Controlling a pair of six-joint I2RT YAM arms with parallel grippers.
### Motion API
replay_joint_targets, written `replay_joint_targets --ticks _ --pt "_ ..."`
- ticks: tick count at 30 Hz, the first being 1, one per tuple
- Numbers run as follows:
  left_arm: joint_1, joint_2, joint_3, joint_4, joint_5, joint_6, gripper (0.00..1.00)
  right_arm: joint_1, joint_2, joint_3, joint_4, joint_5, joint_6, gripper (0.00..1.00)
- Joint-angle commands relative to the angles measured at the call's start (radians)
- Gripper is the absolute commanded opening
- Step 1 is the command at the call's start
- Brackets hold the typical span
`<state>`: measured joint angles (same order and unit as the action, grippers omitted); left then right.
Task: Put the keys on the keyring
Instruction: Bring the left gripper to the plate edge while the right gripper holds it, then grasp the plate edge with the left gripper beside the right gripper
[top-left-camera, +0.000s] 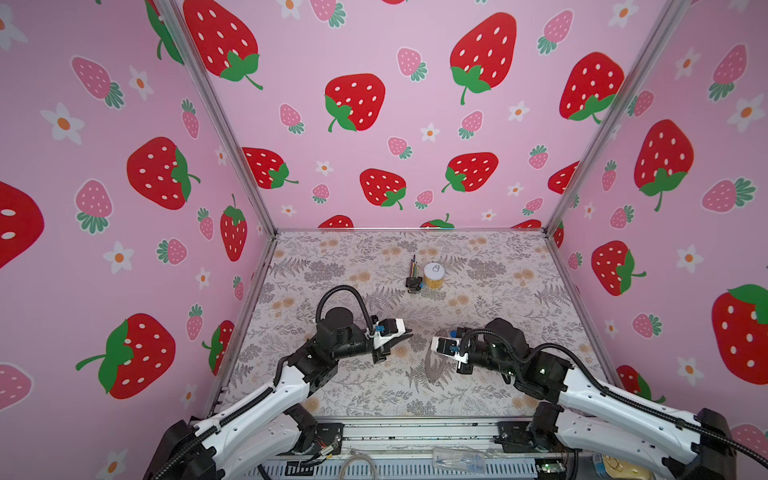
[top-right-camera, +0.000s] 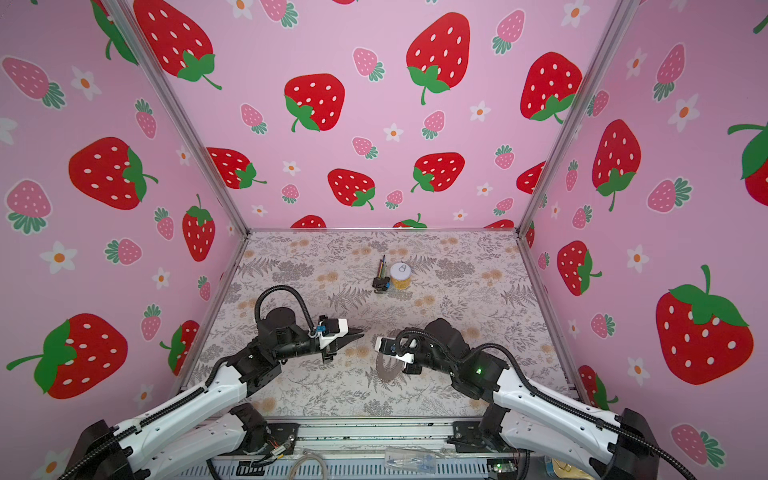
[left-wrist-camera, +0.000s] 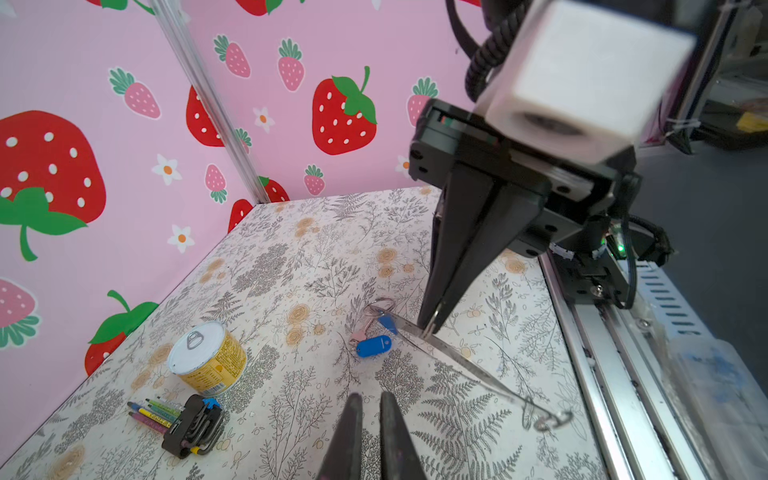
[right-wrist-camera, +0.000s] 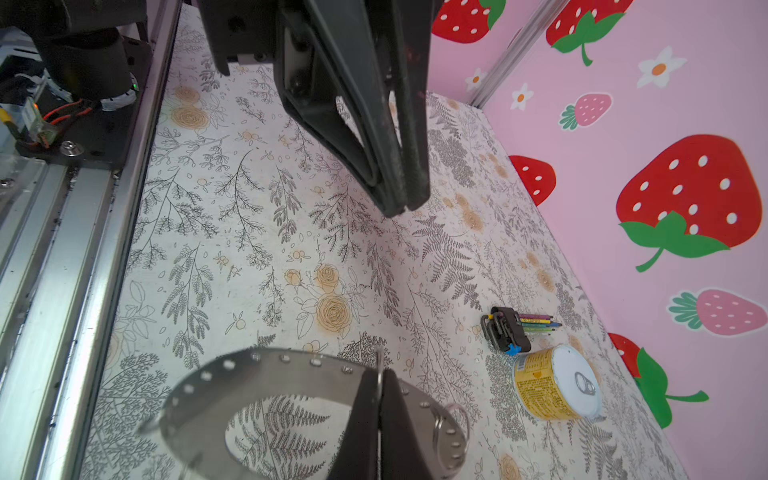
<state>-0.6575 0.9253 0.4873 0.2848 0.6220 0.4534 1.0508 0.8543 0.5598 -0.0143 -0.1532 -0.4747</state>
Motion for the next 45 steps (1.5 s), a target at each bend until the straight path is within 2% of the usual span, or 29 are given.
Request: replay_joint_targets --ticks 1,6,13,22,45 --pt "-0.045 -0.011 -0.004 -0.048 0.021 0.141 0.15 0.0 -0.031 -0.029 0.098 -0.049 -0.067 0.0" --pt "-0.115 -0.001 0.001 -0.098 -0.061 0.212 0.17 0.001 -0.049 -0.08 0.164 -0.055 -0.101 0.0" --pt "-0.14 0.012 -0.004 -0.065 -0.129 0.212 0.23 0.003 -0.042 -0.098 0.217 -0.074 -0.125 0.0" --pt "-0.164 0.019 -0.005 -0.035 -0.197 0.195 0.24 0.003 -0.005 -0.094 0.22 -0.108 -0.124 0.0" --pt "-0.186 0.029 0.01 -0.041 -0.131 0.203 0.24 0.007 0.031 -0.085 0.249 -0.135 -0.106 0.0"
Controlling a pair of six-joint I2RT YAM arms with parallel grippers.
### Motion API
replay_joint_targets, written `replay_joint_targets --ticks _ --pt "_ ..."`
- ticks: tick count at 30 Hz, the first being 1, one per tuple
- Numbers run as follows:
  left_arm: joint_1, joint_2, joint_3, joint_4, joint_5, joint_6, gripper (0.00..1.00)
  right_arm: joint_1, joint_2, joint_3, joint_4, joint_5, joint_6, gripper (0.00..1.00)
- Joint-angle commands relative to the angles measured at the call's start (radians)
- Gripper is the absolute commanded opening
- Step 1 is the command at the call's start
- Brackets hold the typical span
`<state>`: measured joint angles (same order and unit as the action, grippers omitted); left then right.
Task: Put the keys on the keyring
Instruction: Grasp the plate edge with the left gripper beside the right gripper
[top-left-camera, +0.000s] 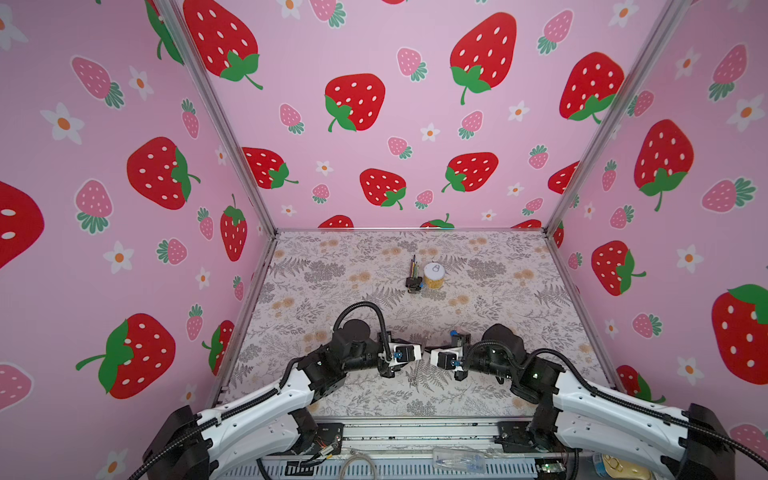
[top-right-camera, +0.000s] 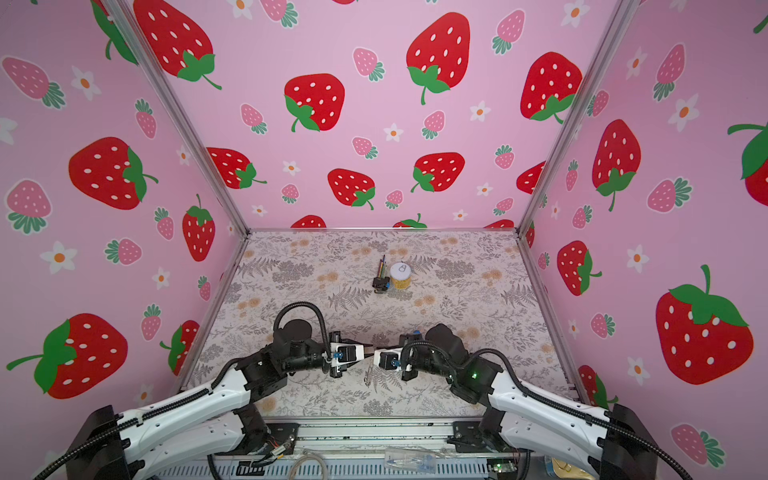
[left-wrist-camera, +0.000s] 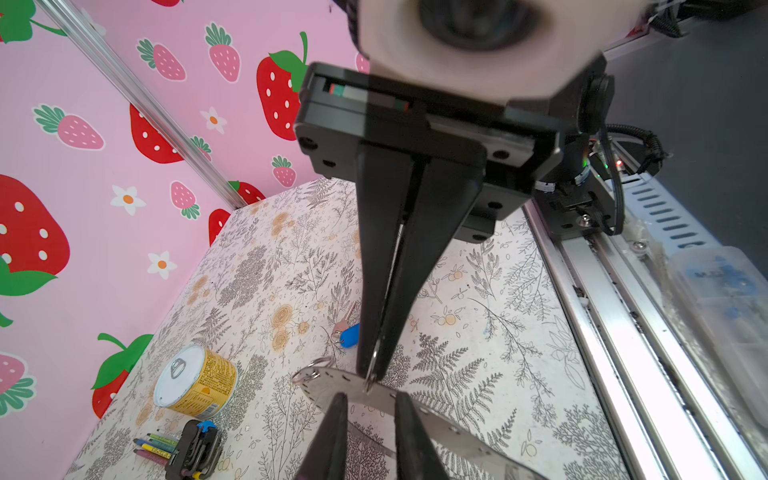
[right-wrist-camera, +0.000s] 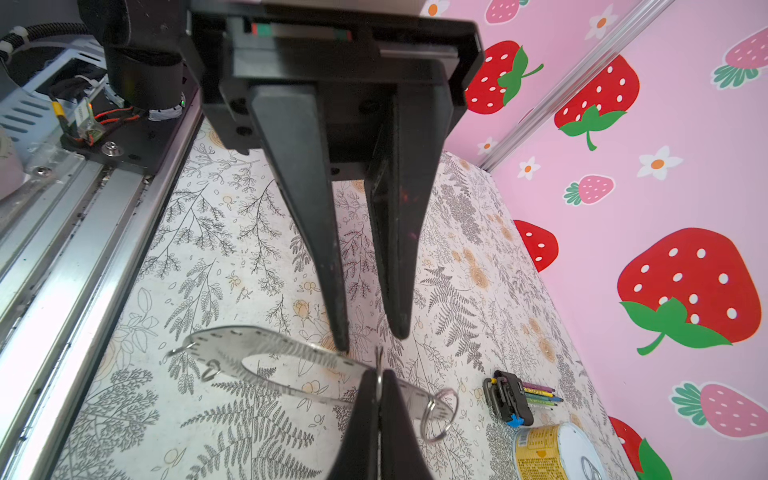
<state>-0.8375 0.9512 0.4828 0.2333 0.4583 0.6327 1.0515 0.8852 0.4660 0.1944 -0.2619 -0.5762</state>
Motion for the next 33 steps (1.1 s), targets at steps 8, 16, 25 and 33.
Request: replay_joint_targets --ticks 8,16,25,33 --pt "-0.009 0.004 0.015 0.019 0.031 0.015 0.22 0.013 0.009 0.014 0.043 -0.027 -0.006 0.0" --pt "-0.011 0.01 0.023 0.013 0.031 0.014 0.16 0.022 0.01 0.016 0.045 -0.027 -0.011 0.0" --pt "-0.012 0.022 0.028 0.02 0.023 -0.001 0.07 0.033 0.018 0.026 0.042 -0.03 -0.021 0.0" --pt "-0.011 0.012 0.027 0.041 0.029 -0.042 0.0 0.036 -0.026 0.034 -0.012 0.075 0.003 0.18"
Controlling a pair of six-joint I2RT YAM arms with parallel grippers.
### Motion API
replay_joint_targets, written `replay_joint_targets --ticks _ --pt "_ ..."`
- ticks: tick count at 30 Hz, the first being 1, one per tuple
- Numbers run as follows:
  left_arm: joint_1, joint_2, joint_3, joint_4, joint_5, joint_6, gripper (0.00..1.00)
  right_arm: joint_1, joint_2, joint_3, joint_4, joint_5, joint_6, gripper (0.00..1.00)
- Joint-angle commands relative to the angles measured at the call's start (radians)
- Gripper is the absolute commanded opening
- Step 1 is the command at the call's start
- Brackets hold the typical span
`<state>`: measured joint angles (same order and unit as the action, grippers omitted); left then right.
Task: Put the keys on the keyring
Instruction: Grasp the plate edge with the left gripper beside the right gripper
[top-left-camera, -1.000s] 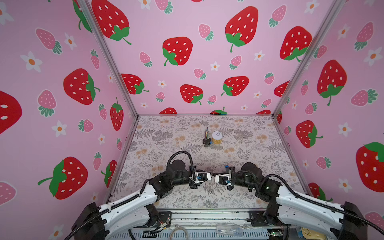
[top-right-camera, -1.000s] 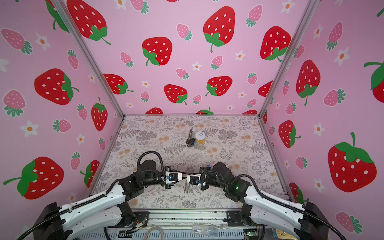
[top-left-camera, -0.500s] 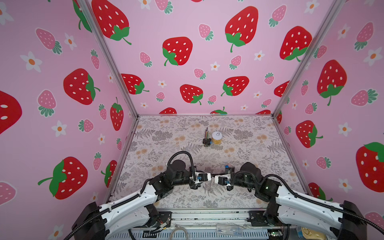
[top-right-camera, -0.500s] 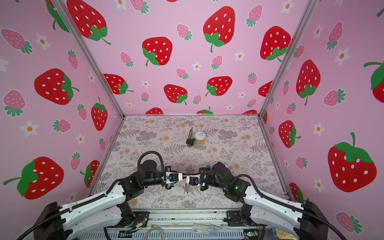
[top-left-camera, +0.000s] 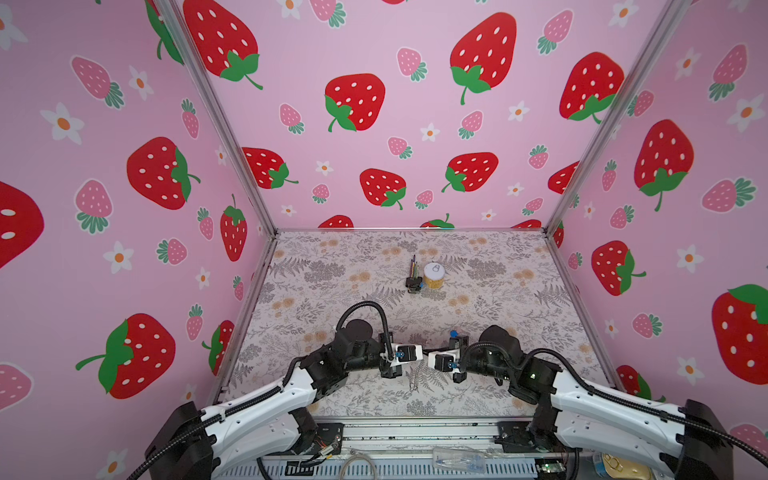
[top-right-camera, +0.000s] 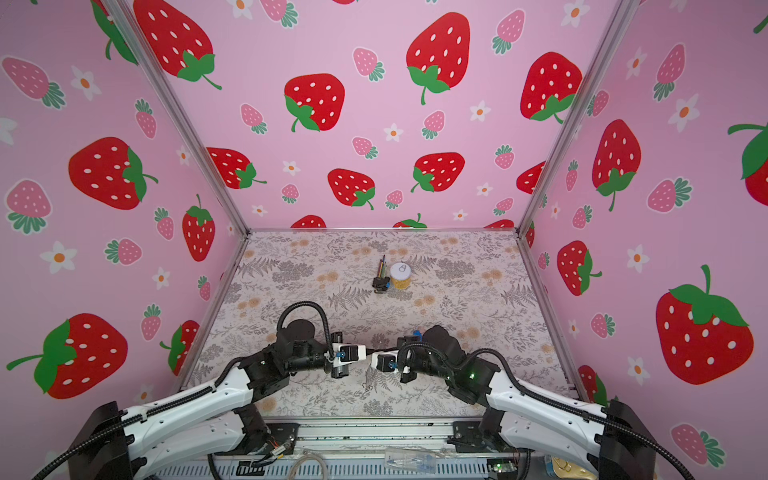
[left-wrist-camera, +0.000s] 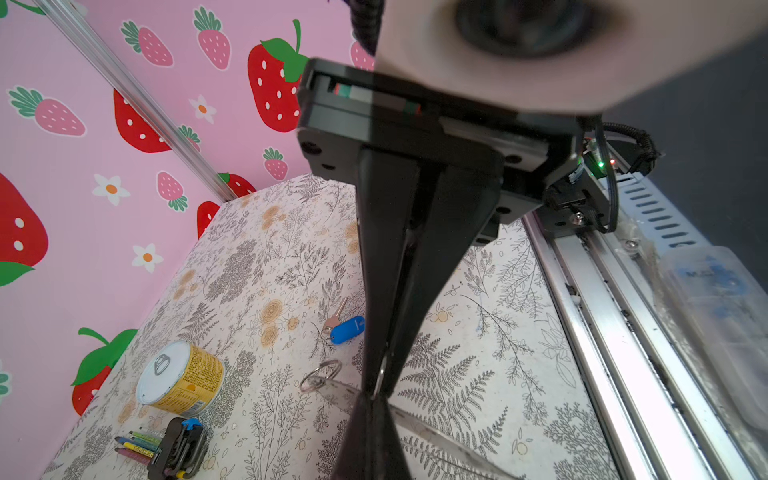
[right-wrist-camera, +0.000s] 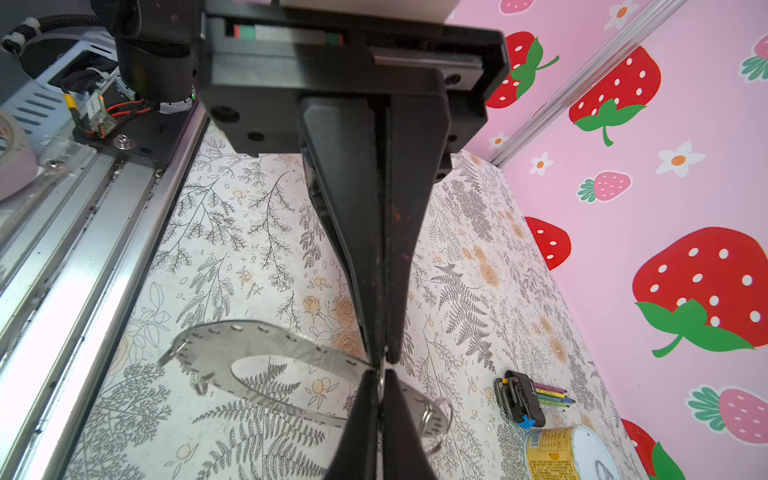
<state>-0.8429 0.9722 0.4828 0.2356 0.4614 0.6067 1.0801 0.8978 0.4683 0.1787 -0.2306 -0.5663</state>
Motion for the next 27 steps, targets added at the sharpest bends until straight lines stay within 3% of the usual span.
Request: replay_joint_targets --ticks 1,4,8,12,19,27 --pt "-0.005 -0.013 0.024 0.045 0.029 -0.02 0.0 0.007 -0.066 0.023 -0.01 0.064 -0.006 0.23" --pt "-0.005 -0.024 0.02 0.055 0.041 -0.027 0.0 0.007 -0.154 -0.002 -0.058 0.119 0.008 0.33" --pt "-0.003 -0.029 0.017 0.066 0.043 -0.032 0.0 0.007 -0.245 -0.019 -0.135 0.188 0.034 0.37" --pt "-0.001 -0.033 0.01 0.086 0.052 -0.044 0.0 0.007 -0.28 -0.037 -0.153 0.198 0.077 0.35" --pt "0.0 -0.044 -0.006 0.119 0.052 -0.051 0.0 0.007 -0.214 -0.056 -0.069 0.099 0.125 0.27" --pt "0.001 -0.047 -0.009 0.124 0.062 -0.045 0.0 0.008 -0.149 -0.05 0.022 0.016 0.157 0.25"
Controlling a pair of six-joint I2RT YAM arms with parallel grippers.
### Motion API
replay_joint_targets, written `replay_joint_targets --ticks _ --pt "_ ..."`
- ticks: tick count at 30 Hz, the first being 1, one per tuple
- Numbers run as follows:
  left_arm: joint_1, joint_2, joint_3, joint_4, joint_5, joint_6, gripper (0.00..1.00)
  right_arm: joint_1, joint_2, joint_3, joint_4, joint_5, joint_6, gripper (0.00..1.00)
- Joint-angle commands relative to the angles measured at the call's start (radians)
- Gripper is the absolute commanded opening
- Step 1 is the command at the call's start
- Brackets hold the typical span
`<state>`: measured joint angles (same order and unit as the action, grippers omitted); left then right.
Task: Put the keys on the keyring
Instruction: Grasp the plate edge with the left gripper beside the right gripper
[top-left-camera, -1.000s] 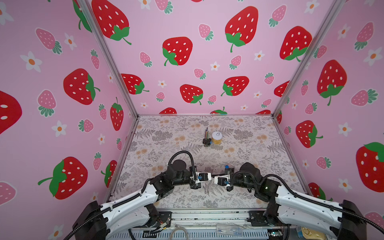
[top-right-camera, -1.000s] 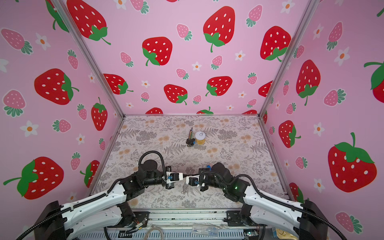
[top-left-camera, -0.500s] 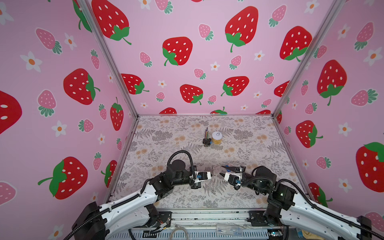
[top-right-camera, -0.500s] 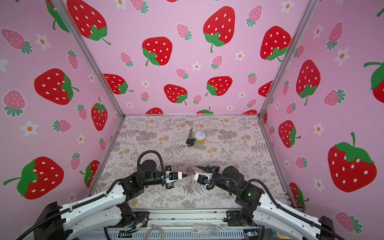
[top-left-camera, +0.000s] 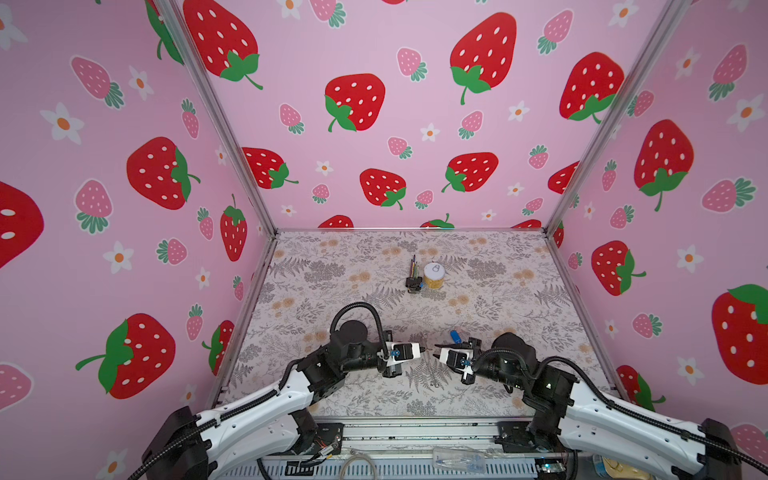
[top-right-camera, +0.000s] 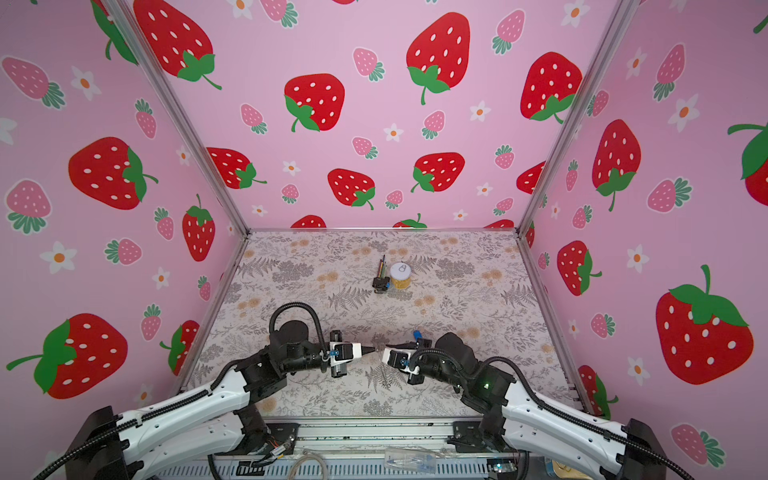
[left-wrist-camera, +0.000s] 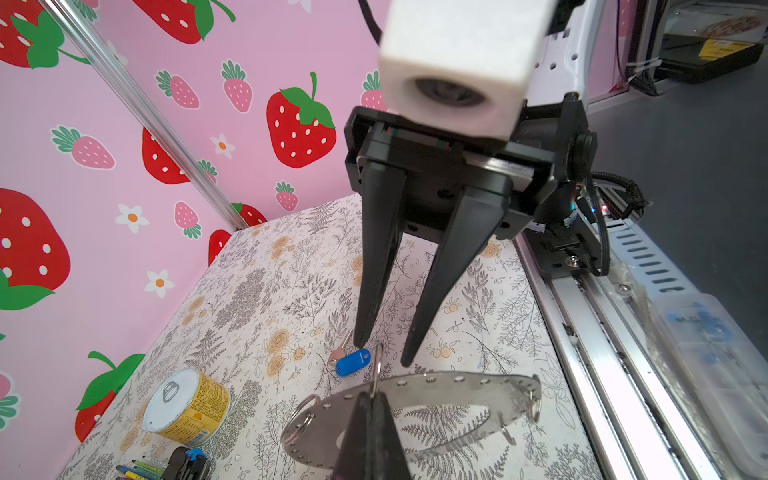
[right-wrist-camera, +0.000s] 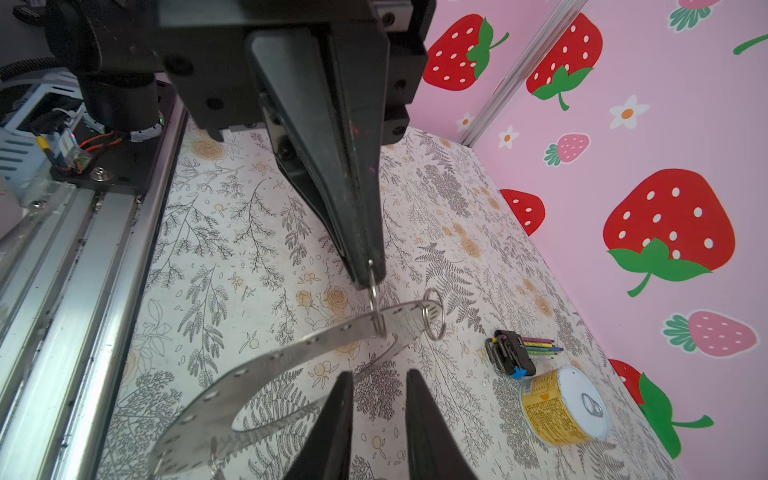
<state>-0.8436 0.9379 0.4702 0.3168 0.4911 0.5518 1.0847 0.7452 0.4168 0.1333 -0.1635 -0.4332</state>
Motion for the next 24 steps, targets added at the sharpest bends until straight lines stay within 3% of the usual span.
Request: replay_joint_targets --ticks 1,17,24 --pt "0.001 -0.011 0.005 0.04 0.033 0.012 0.0 0.003 0.007 0.002 0.078 -0.054 0.027 0.25" --pt "0.0 -0.014 0.012 0.019 0.035 0.031 0.0 0.004 0.037 0.009 0.13 -0.1 0.058 0.17" --pt "0.001 -0.014 0.012 0.016 0.044 0.036 0.0 0.004 0.023 0.008 0.116 -0.1 0.055 0.02"
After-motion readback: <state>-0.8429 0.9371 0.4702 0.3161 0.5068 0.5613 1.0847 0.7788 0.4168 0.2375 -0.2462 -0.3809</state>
